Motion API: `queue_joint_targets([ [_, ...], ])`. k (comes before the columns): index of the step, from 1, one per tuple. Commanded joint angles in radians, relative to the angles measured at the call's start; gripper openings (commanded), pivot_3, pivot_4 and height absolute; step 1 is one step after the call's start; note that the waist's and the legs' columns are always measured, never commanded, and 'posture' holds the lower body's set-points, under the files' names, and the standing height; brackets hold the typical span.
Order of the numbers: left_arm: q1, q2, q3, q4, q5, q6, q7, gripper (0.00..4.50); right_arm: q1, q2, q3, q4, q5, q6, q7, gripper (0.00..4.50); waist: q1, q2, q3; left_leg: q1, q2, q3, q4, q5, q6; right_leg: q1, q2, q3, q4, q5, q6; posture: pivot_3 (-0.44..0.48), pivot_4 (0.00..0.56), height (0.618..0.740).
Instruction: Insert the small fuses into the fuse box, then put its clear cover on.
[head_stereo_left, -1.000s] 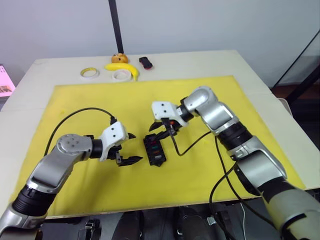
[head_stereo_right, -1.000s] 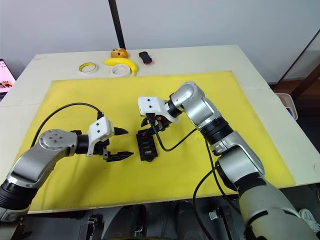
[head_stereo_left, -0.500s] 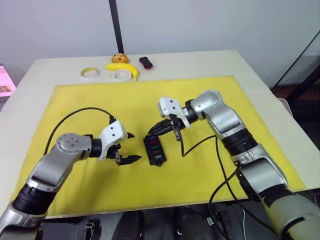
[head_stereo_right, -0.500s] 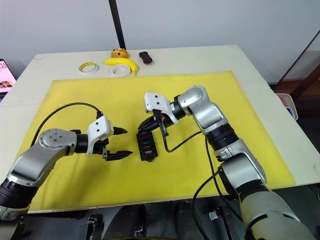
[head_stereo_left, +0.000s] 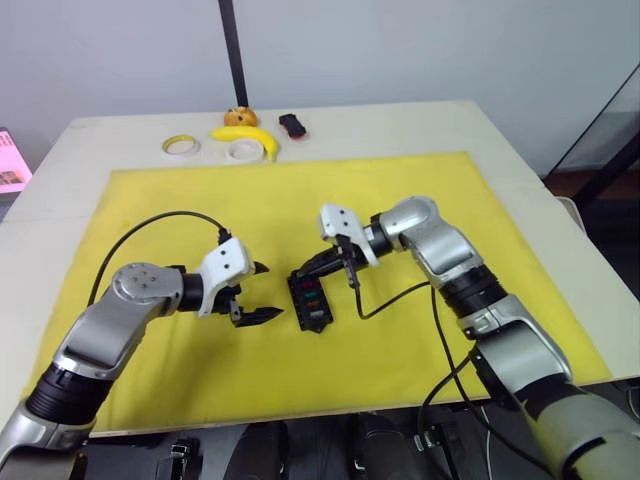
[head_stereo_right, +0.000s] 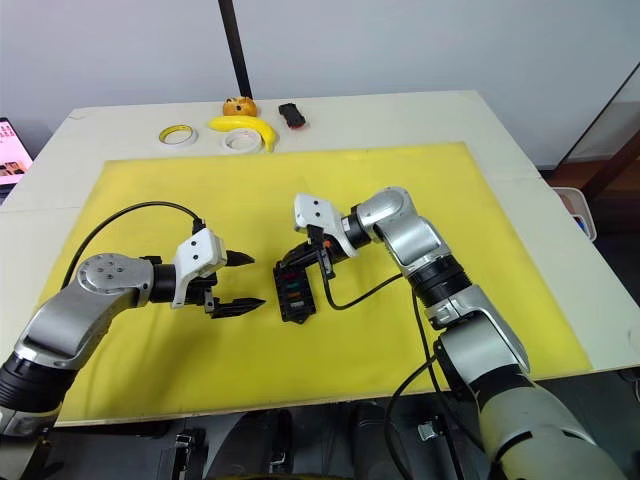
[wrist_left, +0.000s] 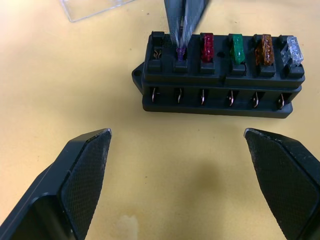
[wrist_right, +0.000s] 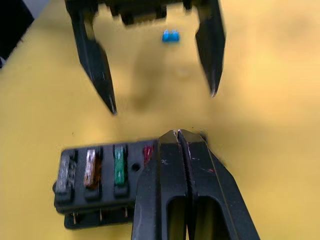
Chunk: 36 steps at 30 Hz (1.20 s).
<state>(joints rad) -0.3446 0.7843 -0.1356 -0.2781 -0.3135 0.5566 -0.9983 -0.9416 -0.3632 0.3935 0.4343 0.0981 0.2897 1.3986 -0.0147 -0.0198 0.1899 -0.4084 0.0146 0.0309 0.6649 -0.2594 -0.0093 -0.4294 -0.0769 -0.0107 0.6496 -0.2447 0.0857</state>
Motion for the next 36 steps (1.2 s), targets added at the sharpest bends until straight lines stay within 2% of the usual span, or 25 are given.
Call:
queue_joint_targets([
  [1, -0.005, 0.002, 0.015, -0.023, 0.003, -0.016, 0.005, 4.50, 0.022, -0.004, 0.050, 0.064, -0.071, -0.063, -0.009, 0.04, 0.000, 0.000, 0.000, 0.000, 0.000, 0.000, 0.000, 0.000, 0.000, 0.001, 0.000, 0.000, 0.000, 0.000, 0.000, 0.000, 0.150, 0.740],
  [8, 0.003, 0.004, 0.023, -0.039, -0.005, -0.009, 0.010, 4.50, -0.007, -0.008, 0.024, 0.051, -0.039, -0.042, 0.004, 0.04, 0.002, 0.000, 0.000, 0.002, 0.000, 0.000, 0.000, 0.000, 0.000, 0.003, 0.000, 0.000, 0.000, 0.000, 0.000, 0.000, 0.150, 0.740],
  [14, -0.016, 0.016, 0.094, -0.089, -0.101, 0.061, -0.009, 4.50, -0.060, -0.040, -0.091, -0.182, 0.132, 0.242, 0.033, 0.04, 0.002, 0.000, 0.000, 0.000, 0.001, -0.001, 0.000, 0.000, 0.000, 0.001, -0.001, 0.000, 0.000, 0.000, 0.000, 0.000, 0.150, 0.740],
  [19, 0.009, 0.071, 0.320, -0.135, -0.345, 0.197, -0.070, 4.50, -0.046, -0.162, -0.144, -0.350, 0.171, 0.251, 0.057, 0.04, 0.001, 0.000, 0.000, 0.000, 0.001, -0.002, 0.000, 0.000, 0.000, 0.001, -0.001, -0.001, 0.000, 0.000, 0.000, 0.000, 0.150, 0.740],
  [22, 0.072, 0.169, 0.406, -0.132, -0.383, 0.233, -0.126, 4.50, -0.023, -0.243, -0.156, -0.376, 0.166, 0.210, 0.078, 0.04, -0.003, 0.000, 0.000, 0.000, 0.001, -0.001, 0.000, 0.000, 0.000, 0.001, -0.001, -0.001, -0.001, 0.000, 0.000, 0.000, 0.150, 0.740],
  [25, 0.204, 0.285, 0.505, -0.087, -0.343, 0.192, -0.217, 4.50, 0.025, -0.369, -0.164, -0.384, 0.144, 0.160, 0.125, 0.84, -0.002, 0.001, 0.000, 0.001, 0.001, -0.001, -0.001, 0.000, 0.000, 0.001, -0.001, -0.001, -0.001, 0.000, 0.000, 0.000, 0.150, 0.740],
  [28, 0.346, 0.358, 0.620, -0.008, -0.287, 0.138, -0.294, 4.50, 0.080, -0.472, -0.207, -0.363, 0.142, 0.124, 0.131, 2.34, -0.001, 0.001, 0.000, 0.000, 0.001, 0.000, -0.001, 0.000, 0.000, 0.000, -0.001, -0.001, -0.002, -0.001, -0.001, 0.000, 0.150, 0.740],
  [32, 0.447, 0.399, 0.732, 0.073, -0.260, 0.117, -0.351, 4.50, 0.147, -0.577, -0.243, -0.286, 0.110, 0.057, 0.113, 4.24, 0.003, 0.001, 0.000, 0.000, 0.001, 0.002, -0.001, 0.000, 0.000, 0.000, -0.002, -0.001, -0.003, -0.003, -0.004, 0.000, 0.150, 0.740],
  [33, 0.461, 0.403, 0.742, 0.096, -0.249, 0.106, -0.358, 4.50, 0.159, -0.593, -0.255, -0.262, 0.108, 0.049, 0.108, 4.44, 0.003, 0.001, 0.000, 0.000, 0.001, 0.002, -0.001, 0.000, 0.000, 0.000, -0.002, -0.001, -0.003, -0.003, -0.005, 0.000, 0.150, 0.740],
  [36, 0.480, 0.410, 0.730, 0.154, -0.222, 0.071, -0.376, 4.50, 0.192, -0.622, -0.284, -0.214, 0.104, 0.026, 0.089, 4.44, 0.001, 0.001, 0.001, 0.000, 0.002, 0.004, -0.001, 0.000, 0.000, -0.001, -0.003, 0.000, -0.004, -0.003, -0.005, 0.000, 0.150, 0.740],
])
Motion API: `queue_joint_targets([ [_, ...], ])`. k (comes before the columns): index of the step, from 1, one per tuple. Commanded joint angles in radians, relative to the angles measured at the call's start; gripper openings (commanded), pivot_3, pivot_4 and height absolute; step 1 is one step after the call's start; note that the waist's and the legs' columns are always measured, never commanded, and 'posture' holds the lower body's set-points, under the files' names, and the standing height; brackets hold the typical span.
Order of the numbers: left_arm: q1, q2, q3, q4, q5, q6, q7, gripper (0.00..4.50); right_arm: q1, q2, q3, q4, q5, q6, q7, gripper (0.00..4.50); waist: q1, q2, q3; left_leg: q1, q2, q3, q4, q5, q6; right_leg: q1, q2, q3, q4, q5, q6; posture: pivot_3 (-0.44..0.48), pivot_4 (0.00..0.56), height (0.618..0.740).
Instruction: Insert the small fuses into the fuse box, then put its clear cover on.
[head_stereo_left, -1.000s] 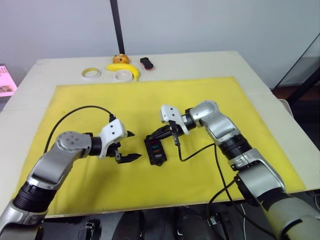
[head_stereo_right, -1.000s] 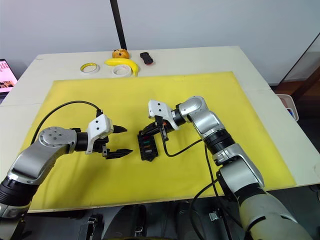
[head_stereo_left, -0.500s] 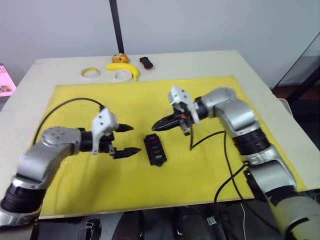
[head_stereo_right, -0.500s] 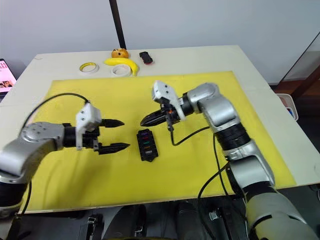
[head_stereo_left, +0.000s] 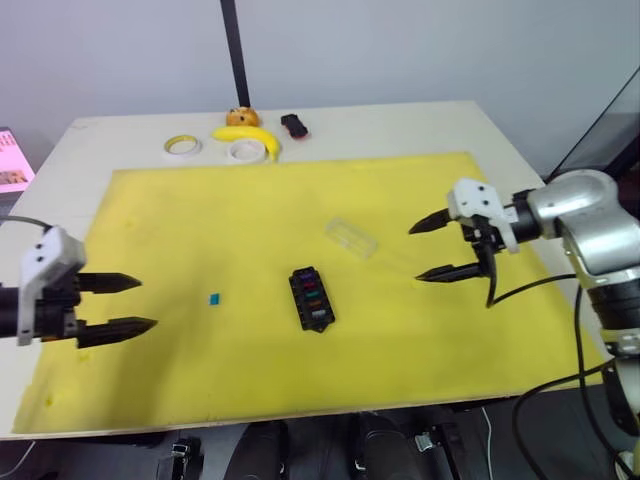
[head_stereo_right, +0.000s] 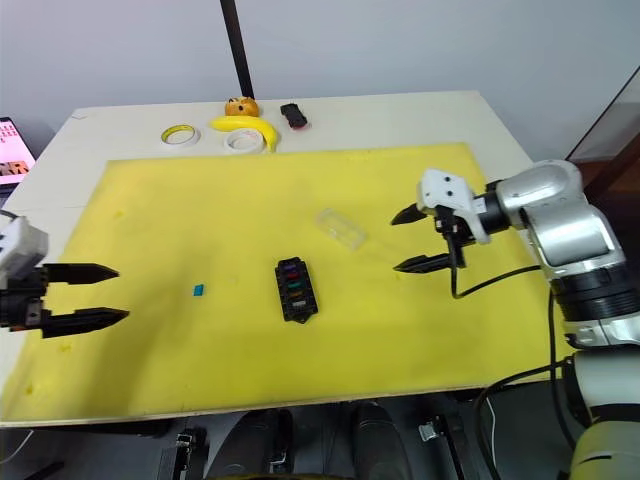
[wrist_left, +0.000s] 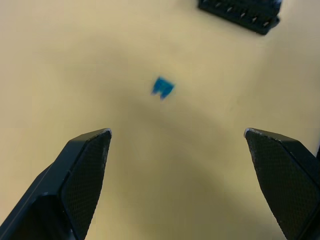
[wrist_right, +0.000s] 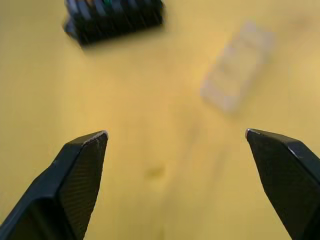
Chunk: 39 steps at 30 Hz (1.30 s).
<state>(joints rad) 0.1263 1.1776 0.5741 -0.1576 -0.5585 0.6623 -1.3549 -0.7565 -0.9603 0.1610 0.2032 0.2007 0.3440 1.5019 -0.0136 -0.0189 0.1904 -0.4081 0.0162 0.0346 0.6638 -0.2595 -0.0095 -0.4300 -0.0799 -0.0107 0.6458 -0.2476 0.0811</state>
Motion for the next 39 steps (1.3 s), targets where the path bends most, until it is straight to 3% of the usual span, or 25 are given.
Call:
queue_joint_targets([
  [1, 0.004, 0.015, 0.006, 0.050, 0.027, -0.045, -0.022, 4.50, 0.017, -0.028, -0.059, 0.019, 0.002, -0.033, -0.022, 4.44, -0.001, 0.000, 0.000, 0.000, 0.000, 0.000, 0.000, 0.000, 0.000, 0.000, 0.000, 0.000, 0.000, 0.000, 0.000, 0.000, 0.150, 0.740],
  [4, -0.052, 0.011, -0.045, 0.080, 0.007, -0.037, -0.022, 4.50, 0.030, -0.018, -0.072, -0.023, 0.019, -0.009, -0.046, 4.44, -0.001, 0.000, 0.000, 0.000, 0.000, 0.001, -0.001, 0.000, 0.000, -0.001, 0.000, 0.000, 0.001, 0.000, 0.000, 0.000, 0.150, 0.740],
  [10, -0.313, -0.027, -0.300, 0.201, 0.004, -0.011, -0.077, 4.50, 0.000, 0.086, -0.055, -0.246, 0.132, 0.163, -0.091, 4.44, 0.000, 0.000, 0.000, 0.000, 0.000, 0.001, 0.000, 0.000, 0.000, -0.001, 0.001, 0.001, 0.002, 0.002, 0.004, 0.000, 0.150, 0.740],
  [15, -0.559, -0.100, -0.552, 0.404, 0.134, -0.107, -0.177, 4.50, -0.014, 0.154, -0.012, -0.373, 0.161, 0.213, -0.121, 4.44, 0.005, 0.000, 0.000, -0.001, -0.002, 0.003, 0.000, 0.000, 0.000, -0.001, 0.002, 0.001, 0.002, 0.003, 0.005, 0.000, 0.150, 0.740],
  [19, -0.695, -0.181, -0.671, 0.535, 0.223, -0.217, -0.237, 4.50, -0.029, 0.178, 0.006, -0.420, 0.172, 0.235, -0.145, 4.44, 0.004, -0.001, 0.000, -0.002, -0.003, 0.003, 0.001, 0.000, 0.000, -0.001, 0.002, 0.001, 0.002, 0.003, 0.005, 0.000, 0.150, 0.740],
  [22, -0.741, -0.207, -0.727, 0.591, 0.247, -0.279, -0.259, 4.50, -0.026, 0.182, 0.013, -0.438, 0.175, 0.245, -0.161, 4.44, 0.003, -0.001, 0.000, -0.002, -0.003, 0.003, 0.002, 0.000, 0.000, -0.001, 0.002, 0.001, 0.002, 0.003, 0.005, 0.000, 0.150, 0.740],
  [25, -0.773, -0.222, -0.771, 0.646, 0.244, -0.325, -0.260, 3.66, -0.015, 0.177, 0.020, -0.462, 0.176, 0.255, -0.173, 4.50, -0.002, -0.001, 0.000, -0.002, -0.002, 0.003, 0.002, 0.000, 0.000, -0.001, 0.002, 0.001, 0.002, 0.003, 0.005, 0.000, 0.150, 0.740],
  [27, -0.786, -0.226, -0.788, 0.674, 0.248, -0.345, -0.260, 2.80, -0.011, 0.170, 0.018, -0.475, 0.182, 0.265, -0.175, 4.50, -0.001, -0.001, 0.000, -0.002, -0.002, 0.003, 0.002, 0.000, 0.000, -0.001, 0.002, 0.001, 0.003, 0.003, 0.005, 0.000, 0.150, 0.740],
  [39, -0.839, -0.251, -0.846, 0.824, 0.275, -0.421, -0.260, 2.80, 0.027, 0.161, 0.023, -0.526, 0.193, 0.300, -0.204, 4.50, 0.002, -0.001, 0.000, -0.002, -0.001, 0.001, 0.002, 0.000, 0.000, -0.001, 0.002, 0.001, 0.003, 0.003, 0.005, 0.000, 0.150, 0.740],
])
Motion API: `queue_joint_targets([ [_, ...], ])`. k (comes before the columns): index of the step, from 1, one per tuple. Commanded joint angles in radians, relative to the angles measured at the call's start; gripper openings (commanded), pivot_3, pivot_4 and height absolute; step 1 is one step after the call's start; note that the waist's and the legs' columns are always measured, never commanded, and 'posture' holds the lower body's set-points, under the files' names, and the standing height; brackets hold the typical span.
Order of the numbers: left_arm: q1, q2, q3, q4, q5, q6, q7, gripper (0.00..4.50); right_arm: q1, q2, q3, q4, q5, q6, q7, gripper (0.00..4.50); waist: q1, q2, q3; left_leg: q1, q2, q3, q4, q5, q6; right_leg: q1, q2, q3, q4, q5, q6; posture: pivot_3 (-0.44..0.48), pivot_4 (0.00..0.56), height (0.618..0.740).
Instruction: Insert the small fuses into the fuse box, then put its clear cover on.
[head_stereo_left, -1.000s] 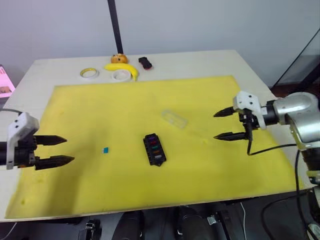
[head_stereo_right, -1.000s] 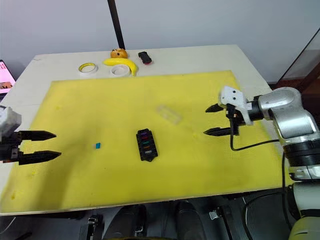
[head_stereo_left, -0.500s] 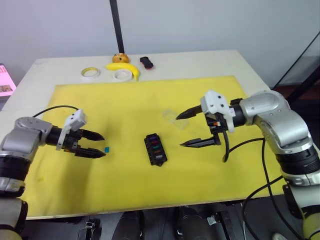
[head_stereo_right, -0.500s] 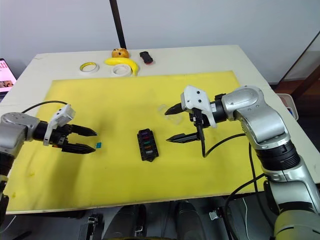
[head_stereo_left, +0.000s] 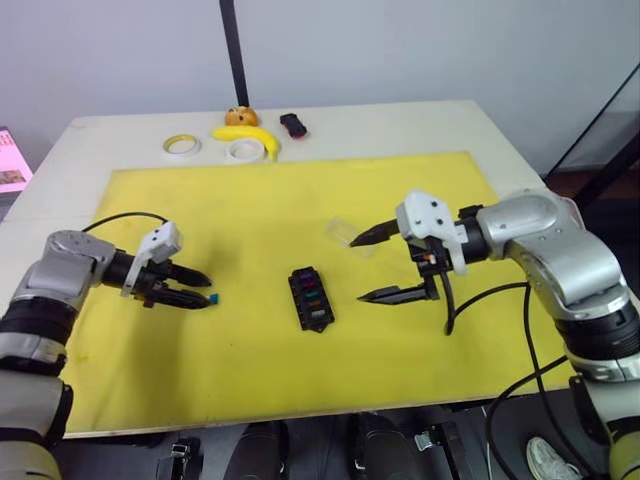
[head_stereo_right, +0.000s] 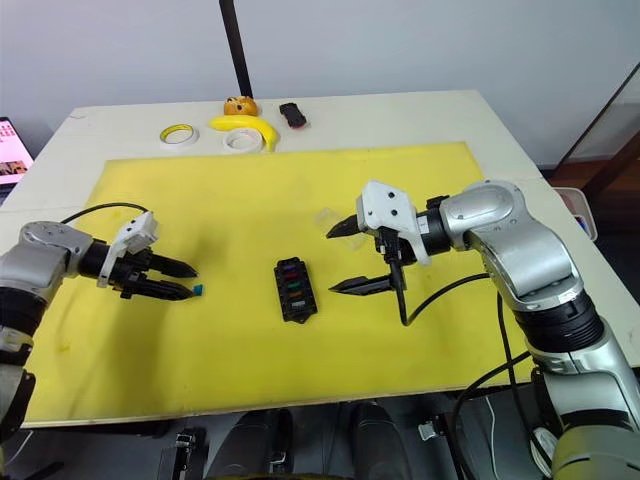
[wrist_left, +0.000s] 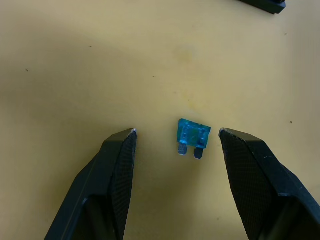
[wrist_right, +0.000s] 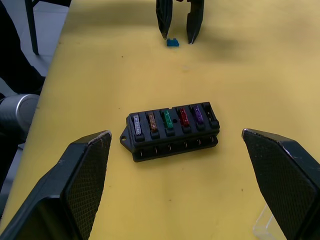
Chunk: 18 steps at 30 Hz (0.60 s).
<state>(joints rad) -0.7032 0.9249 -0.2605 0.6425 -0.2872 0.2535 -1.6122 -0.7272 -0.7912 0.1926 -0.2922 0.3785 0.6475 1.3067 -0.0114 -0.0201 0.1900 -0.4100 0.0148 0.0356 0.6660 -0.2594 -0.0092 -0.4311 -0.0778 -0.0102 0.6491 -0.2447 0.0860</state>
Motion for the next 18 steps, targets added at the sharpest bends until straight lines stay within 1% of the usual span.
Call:
queue_joint_targets([
  [1, -0.009, 0.000, -0.013, 0.027, -0.001, -0.009, -0.002, 2.80, -0.001, -0.008, -0.006, -0.031, 0.013, -0.004, -0.011, 4.50, 0.000, 0.000, 0.000, 0.000, 0.000, 0.000, 0.000, 0.000, 0.000, 0.000, 0.000, 0.000, 0.000, 0.000, 0.000, 0.000, 0.150, 0.740],
  [8, -0.003, -0.013, -0.020, 0.018, -0.011, 0.000, -0.002, 2.80, 0.000, -0.004, 0.005, -0.035, 0.014, 0.000, -0.020, 4.50, 0.000, 0.000, 0.000, 0.000, 0.000, -0.002, 0.000, 0.000, 0.000, 0.000, 0.000, 0.000, 0.000, 0.000, 0.000, 0.000, 0.150, 0.740],
  [11, 0.001, -0.022, -0.020, 0.019, -0.008, -0.004, -0.002, 1.98, 0.000, -0.004, 0.010, -0.036, 0.015, 0.002, -0.024, 4.50, 0.000, 0.000, 0.000, 0.000, 0.000, -0.002, 0.000, 0.000, 0.000, 0.000, 0.000, 0.000, 0.000, 0.000, 0.000, 0.000, 0.150, 0.740],
  [14, 0.004, -0.021, -0.026, 0.012, -0.014, -0.001, -0.002, 0.40, 0.000, -0.004, 0.015, -0.037, 0.013, 0.002, -0.029, 4.50, 0.000, 0.000, 0.000, 0.000, 0.000, -0.002, 0.000, 0.000, 0.000, 0.000, 0.000, 0.000, 0.000, 0.000, 0.000, 0.000, 0.150, 0.740],
  [15, 0.010, -0.013, -0.031, 0.000, -0.022, 0.003, -0.002, 0.07, 0.000, -0.004, 0.015, -0.036, 0.015, 0.004, -0.031, 4.50, 0.000, 0.000, 0.000, 0.000, 0.000, -0.002, 0.000, 0.000, 0.000, 0.000, 0.000, 0.000, 0.000, 0.000, 0.000, 0.000, 0.150, 0.740],
  [18, 0.030, 0.016, -0.037, -0.038, -0.050, 0.019, -0.002, 0.07, 0.001, -0.004, 0.016, -0.037, 0.015, 0.006, -0.037, 4.50, -0.002, 0.000, 0.000, 0.000, 0.000, -0.002, 0.000, 0.000, 0.000, 0.000, 0.000, 0.000, 0.000, 0.000, 0.000, 0.000, 0.150, 0.740],
])
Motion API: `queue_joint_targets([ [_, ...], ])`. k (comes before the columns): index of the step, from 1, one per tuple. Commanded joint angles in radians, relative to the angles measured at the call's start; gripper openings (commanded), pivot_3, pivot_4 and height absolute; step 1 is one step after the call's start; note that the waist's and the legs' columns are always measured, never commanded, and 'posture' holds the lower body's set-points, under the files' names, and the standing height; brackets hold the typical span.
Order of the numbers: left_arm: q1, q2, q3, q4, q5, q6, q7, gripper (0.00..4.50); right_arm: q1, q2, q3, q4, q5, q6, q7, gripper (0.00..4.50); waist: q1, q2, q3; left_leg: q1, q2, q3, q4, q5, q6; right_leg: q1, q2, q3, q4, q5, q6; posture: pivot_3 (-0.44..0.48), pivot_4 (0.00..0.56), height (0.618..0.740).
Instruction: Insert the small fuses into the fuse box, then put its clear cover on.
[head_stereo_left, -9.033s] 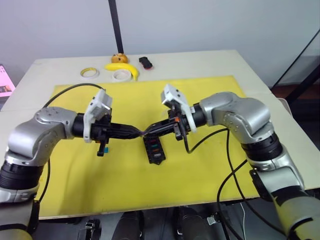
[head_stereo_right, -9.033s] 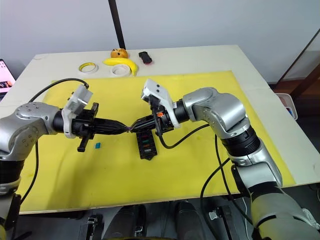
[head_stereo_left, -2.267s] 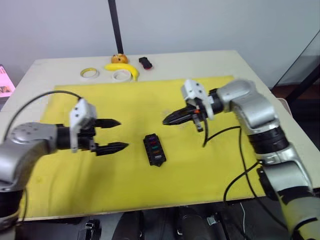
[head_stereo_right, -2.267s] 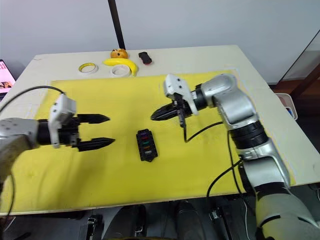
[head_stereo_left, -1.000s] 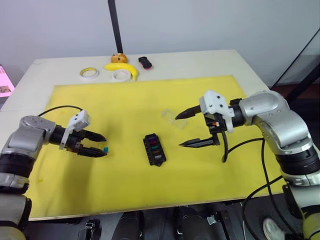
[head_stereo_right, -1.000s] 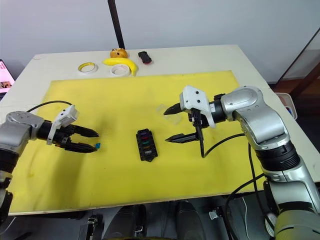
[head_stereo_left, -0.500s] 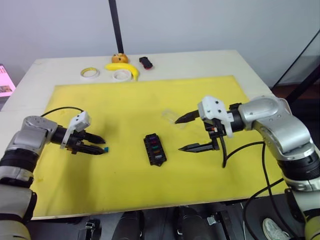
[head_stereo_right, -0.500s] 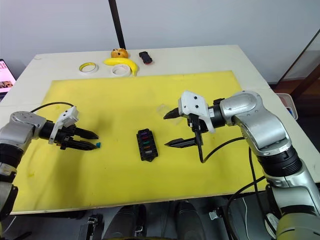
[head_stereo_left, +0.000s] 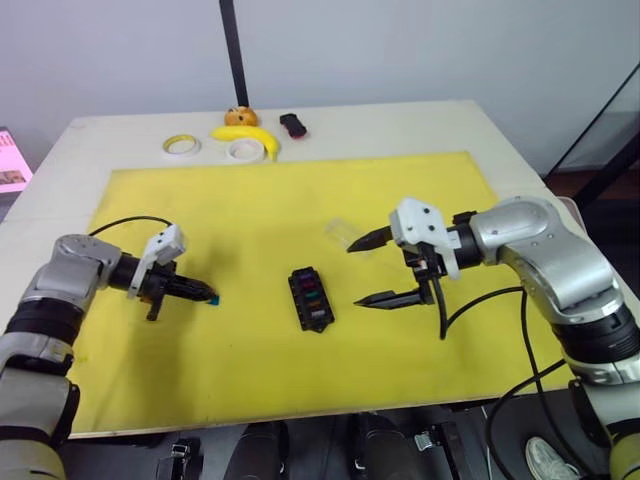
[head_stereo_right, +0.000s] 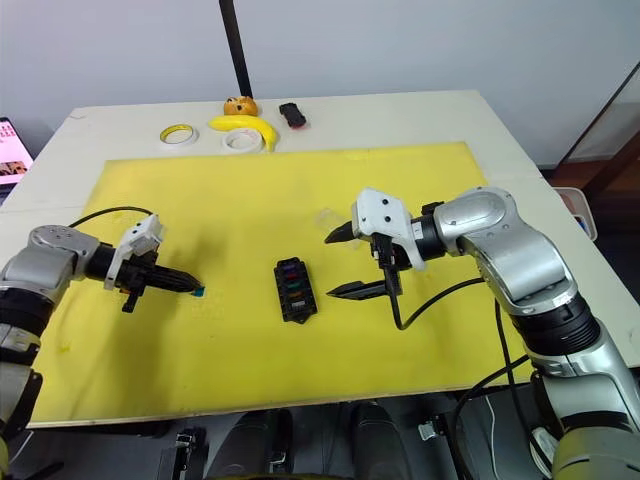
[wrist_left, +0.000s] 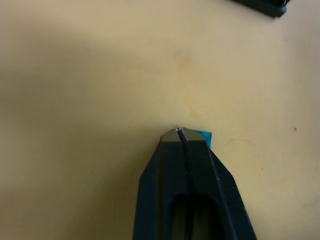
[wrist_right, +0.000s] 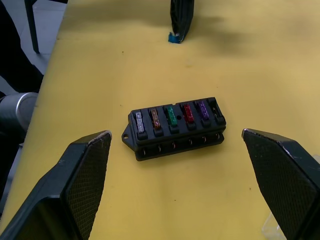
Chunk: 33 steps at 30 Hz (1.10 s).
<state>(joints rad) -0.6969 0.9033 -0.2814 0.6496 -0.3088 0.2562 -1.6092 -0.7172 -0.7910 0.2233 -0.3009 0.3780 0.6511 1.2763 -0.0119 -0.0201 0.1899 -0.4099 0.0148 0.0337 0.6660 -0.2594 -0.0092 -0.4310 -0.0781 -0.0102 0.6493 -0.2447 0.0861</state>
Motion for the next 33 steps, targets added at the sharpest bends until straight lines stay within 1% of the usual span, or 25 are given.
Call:
queue_joint_targets([
  [1, 0.028, 0.048, -0.016, -0.054, -0.036, 0.021, -0.005, 0.07, -0.009, -0.004, -0.015, -0.029, 0.015, 0.004, -0.009, 4.50, -0.003, 0.000, 0.000, 0.000, 0.000, 0.000, 0.000, 0.000, 0.000, 0.000, 0.000, 0.000, 0.000, 0.000, 0.000, 0.000, 0.150, 0.740],
  [6, 0.070, 0.106, 0.027, -0.108, -0.081, 0.070, -0.005, 0.07, -0.006, 0.000, -0.013, -0.027, 0.013, 0.005, -0.021, 4.50, -0.004, 0.000, 0.000, 0.000, 0.001, 0.000, 0.000, 0.000, 0.000, 0.000, 0.000, 0.000, 0.000, 0.000, 0.000, 0.000, 0.150, 0.740],
  [9, 0.141, 0.160, 0.083, -0.205, -0.124, 0.145, -0.005, 0.07, -0.003, 0.006, -0.010, -0.024, 0.012, 0.004, -0.028, 4.50, -0.005, 0.000, 0.000, 0.000, 0.001, 0.000, 0.000, 0.000, 0.000, 0.000, 0.000, 0.000, 0.000, 0.000, 0.000, 0.000, 0.150, 0.740],
  [11, 0.194, 0.181, 0.114, -0.246, -0.130, 0.168, -0.005, 0.07, -0.002, 0.011, -0.005, -0.020, 0.009, -0.001, -0.031, 4.50, -0.003, 0.000, 0.000, 0.000, 0.002, 0.000, 0.000, 0.000, 0.000, 0.000, 0.000, 0.000, 0.000, 0.000, 0.000, 0.000, 0.150, 0.740],
  [14, 0.218, 0.171, 0.164, -0.276, -0.136, 0.213, 0.020, 0.07, -0.008, 0.023, 0.006, -0.007, 0.003, -0.011, -0.031, 4.50, 0.002, 0.000, 0.000, 0.000, 0.002, 0.000, 0.000, 0.000, 0.000, 0.000, 0.000, 0.000, 0.000, 0.000, 0.000, 0.000, 0.150, 0.740],
  [17, 0.183, 0.145, 0.196, -0.269, -0.137, 0.261, 0.052, 0.07, -0.018, 0.035, 0.015, 0.006, -0.003, -0.022, -0.029, 4.50, 0.004, 0.000, 0.000, 0.000, 0.001, -0.001, 0.000, 0.000, 0.000, 0.001, 0.000, 0.000, 0.000, 0.000, 0.000, 0.000, 0.150, 0.740],
  [20, 0.152, 0.144, 0.191, -0.273, -0.131, 0.337, 0.042, 0.07, -0.027, 0.043, 0.019, 0.016, -0.001, -0.026, -0.032, 4.50, 0.001, 0.000, 0.000, 0.000, 0.000, -0.001, 0.000, 0.000, 0.000, 0.001, 0.000, 0.000, -0.001, 0.000, 0.000, 0.000, 0.150, 0.740],
  [21, 0.148, 0.146, 0.184, -0.276, -0.123, 0.354, 0.041, 0.29, -0.027, 0.044, 0.019, 0.016, 0.001, -0.026, -0.034, 4.50, 0.000, 0.000, 0.000, 0.000, 0.000, 0.000, 0.000, 0.000, 0.000, 0.001, 0.000, 0.000, -0.001, 0.000, 0.000, 0.000, 0.150, 0.740],
  [23, 0.139, 0.139, 0.172, -0.266, -0.103, 0.371, 0.051, 0.92, -0.027, 0.046, 0.020, 0.017, 0.001, -0.028, -0.036, 4.50, -0.004, 0.000, 0.000, 0.000, 0.000, 0.000, 0.000, 0.000, 0.000, 0.000, 0.000, 0.000, 0.000, 0.000, 0.000, 0.000, 0.150, 0.740],
  [27, 0.124, 0.116, 0.157, -0.269, -0.098, 0.410, 0.041, 2.89, -0.022, 0.047, 0.020, 0.004, 0.006, -0.021, -0.044, 4.50, -0.002, 0.000, 0.000, 0.000, 0.000, -0.001, 0.000, 0.000, 0.000, 0.000, 0.002, 0.000, 0.000, 0.000, 0.000, 0.000, 0.150, 0.740],
  [30, 0.114, 0.082, 0.160, -0.246, -0.094, 0.423, 0.046, 2.89, -0.020, 0.048, 0.018, -0.004, 0.008, -0.015, -0.051, 4.50, 0.000, 0.000, 0.000, 0.000, 0.000, -0.001, 0.000, 0.000, 0.000, 0.000, 0.002, 0.000, 0.000, 0.000, 0.000, 0.000, 0.150, 0.740],
  [33, 0.123, 0.068, 0.159, -0.244, -0.088, 0.426, 0.044, 2.89, -0.015, 0.044, 0.016, -0.012, 0.008, -0.014, -0.055, 4.50, 0.000, 0.000, 0.000, 0.000, 0.000, -0.001, 0.000, 0.000, 0.000, 0.000, 0.001, 0.000, 0.000, 0.000, 0.000, 0.000, 0.150, 0.740],
])
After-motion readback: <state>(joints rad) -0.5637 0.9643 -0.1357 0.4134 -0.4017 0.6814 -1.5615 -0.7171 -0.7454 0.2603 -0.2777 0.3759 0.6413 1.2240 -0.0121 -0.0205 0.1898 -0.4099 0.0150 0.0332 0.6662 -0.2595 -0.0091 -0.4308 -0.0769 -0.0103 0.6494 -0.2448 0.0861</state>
